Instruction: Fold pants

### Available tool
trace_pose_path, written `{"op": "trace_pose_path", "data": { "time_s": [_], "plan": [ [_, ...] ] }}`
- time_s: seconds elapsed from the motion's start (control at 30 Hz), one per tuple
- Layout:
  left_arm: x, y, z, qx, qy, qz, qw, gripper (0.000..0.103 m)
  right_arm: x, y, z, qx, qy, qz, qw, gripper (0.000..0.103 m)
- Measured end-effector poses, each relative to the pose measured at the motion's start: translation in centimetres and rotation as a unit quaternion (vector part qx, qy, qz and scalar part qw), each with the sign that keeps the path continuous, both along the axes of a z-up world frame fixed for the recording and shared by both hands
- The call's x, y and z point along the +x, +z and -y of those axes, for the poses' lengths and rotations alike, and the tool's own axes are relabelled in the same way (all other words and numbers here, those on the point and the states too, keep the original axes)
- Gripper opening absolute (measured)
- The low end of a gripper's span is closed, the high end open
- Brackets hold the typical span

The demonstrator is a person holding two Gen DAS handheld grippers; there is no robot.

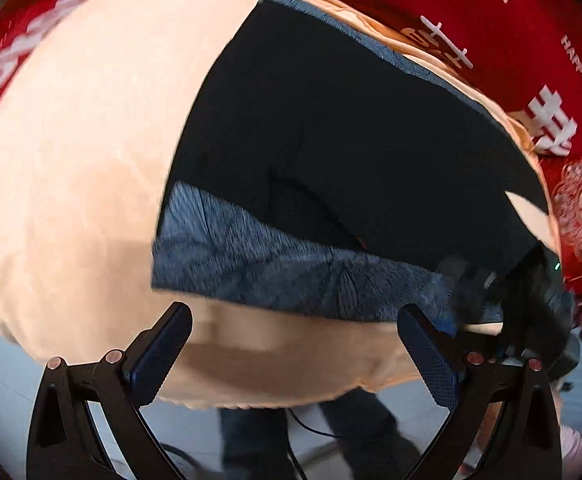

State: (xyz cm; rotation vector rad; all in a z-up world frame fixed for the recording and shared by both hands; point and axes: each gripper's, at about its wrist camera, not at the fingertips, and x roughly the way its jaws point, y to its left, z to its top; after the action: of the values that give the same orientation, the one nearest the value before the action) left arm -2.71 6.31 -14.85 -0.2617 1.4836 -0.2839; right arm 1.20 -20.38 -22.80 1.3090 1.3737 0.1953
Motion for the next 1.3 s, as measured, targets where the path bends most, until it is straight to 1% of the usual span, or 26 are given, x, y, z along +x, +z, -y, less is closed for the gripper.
{"op": "trace_pose_path", "data": {
  "time_s": [0.07, 0.13, 0.17, 0.27, 0.4, 0.47, 0.53, 0.57, 0.63, 0.67, 0.7, 0.8, 0.83, 0.87, 0.9, 0.93, 0.97, 1.0, 1.03, 1.07, 1.1, 1.13, 1.2, 1.3],
  "plan": [
    [-0.1, -0.2, 0.5, -0.015, -0.004, 0.0, 0.9999, 0.103, 1.0, 1.5, 0.7, 0.012, -0.021, 0.029, 0.999, 0.082],
    [0.3, -0.5, 1.2, -0.027, -0.002, -0.001, 0.9996, 0.103, 1.8, 3.6, 1.1, 0.018, -0.026, 0.055, 0.998, 0.082],
    [0.7, -0.9, 1.7, -0.041, 0.006, -0.006, 0.9991, 0.103, 2.1, 4.6, 1.2, 0.021, -0.023, 0.066, 0.997, 0.082],
    [1.3, -1.7, 2.3, -0.07, 0.04, -0.018, 0.9965, 0.103, 2.7, 6.4, 1.6, 0.034, -0.016, 0.088, 0.995, 0.082],
    [2.3, -2.0, 2.0, -0.094, 0.091, -0.016, 0.9912, 0.103, 3.2, 7.2, 2.3, 0.051, -0.016, 0.095, 0.994, 0.082],
    [3.2, -2.0, 1.6, -0.095, 0.115, -0.011, 0.9888, 0.102, 2.7, 7.1, 2.8, 0.05, -0.004, 0.094, 0.994, 0.082],
    [4.1, -2.3, 1.3, -0.093, 0.125, -0.019, 0.9877, 0.1, 1.9, 6.6, 2.9, 0.037, 0.014, 0.088, 0.995, 0.082],
    [4.3, -2.6, 1.4, -0.085, 0.122, -0.022, 0.9887, 0.094, 1.3, 6.0, 3.3, 0.029, 0.018, 0.083, 0.996, 0.082],
    [4.5, -3.0, 1.8, -0.065, 0.105, -0.025, 0.9919, 0.092, 0.0, 5.0, 4.4, 0.003, 0.023, 0.066, 0.998, 0.082],
    [4.4, -3.1, 2.0, -0.055, 0.098, -0.023, 0.9934, 0.086, -0.6, 4.6, 4.9, -0.007, 0.021, 0.058, 0.998, 0.082],
    [4.4, -3.1, 2.2, -0.044, 0.089, -0.023, 0.9948, 0.082, -1.6, 3.9, 6.0, -0.017, 0.012, 0.045, 0.999, 0.082],
    [4.3, -2.9, 2.7, -0.029, 0.063, -0.016, 0.9975, 0.081, -4.3, 2.7, 9.3, -0.033, -0.028, 0.024, 0.999, 0.082],
    [4.2, -2.8, 3.0, -0.025, 0.055, -0.014, 0.9981, 0.081, -5.3, 2.3, 10.4, -0.03, -0.049, 0.022, 0.998, 0.079],
    [4.2, -2.7, 3.1, -0.02, 0.048, -0.013, 0.9985, 0.08, -6.0, 1.9, 11.2, -0.019, -0.071, 0.023, 0.997, 0.072],
    [4.1, -2.6, 3.0, -0.015, 0.042, -0.011, 0.9989, 0.069, -6.6, 1.6, 11.8, -0.012, -0.089, 0.02, 0.996, 0.069],
    [4.1, -2.7, 3.2, -0.005, 0.036, -0.011, 0.9993, 0.065, -7.1, 1.4, 12.4, -0.005, -0.106, 0.019, 0.994, 0.062],
    [4.2, -2.8, 3.3, 0.003, 0.031, -0.012, 0.9994, 0.061, -7.7, 1.1, 13.0, 0.001, -0.129, 0.017, 0.991, 0.053],
    [4.2, -2.8, 3.1, 0.006, 0.03, -0.011, 0.9995, 0.053, -8.1, 1.0, 13.3, 0.005, -0.146, 0.017, 0.989, 0.044],
    [4.3, -2.8, 3.0, 0.015, 0.029, -0.011, 0.9994, 0.047, -8.5, 0.8, 13.5, 0.009, -0.161, 0.014, 0.987, 0.026],
    [4.3, -2.8, 2.7, 0.022, 0.028, -0.013, 0.9993, 0.038, -8.9, 0.6, 13.9, 0.019, -0.181, 0.008, 0.983, 0.011],
    [4.3, -2.7, 2.4, 0.02, 0.029, -0.017, 0.9992, 0.035, -9.1, 0.7, 14.0, 0.023, -0.191, 0.007, 0.981, 0.011],
    [4.3, -2.5, 2.1, 0.015, 0.033, -0.018, 0.9992, 0.034, -8.9, 1.1, 13.9, 0.019, -0.188, 0.009, 0.982, 0.011],
    [4.5, -1.7, 1.7, 0.01, 0.039, -0.017, 0.9991, 0.032, -8.0, 3.1, 13.9, -0.003, -0.157, 0.03, 0.987, 0.011],
    [5.2, 1.0, 2.2, 0.011, 0.04, 0.006, 0.9991, 0.032, -6.0, 6.4, 14.8, -0.016, -0.114, 0.059, 0.992, 0.009]
  ]
}}
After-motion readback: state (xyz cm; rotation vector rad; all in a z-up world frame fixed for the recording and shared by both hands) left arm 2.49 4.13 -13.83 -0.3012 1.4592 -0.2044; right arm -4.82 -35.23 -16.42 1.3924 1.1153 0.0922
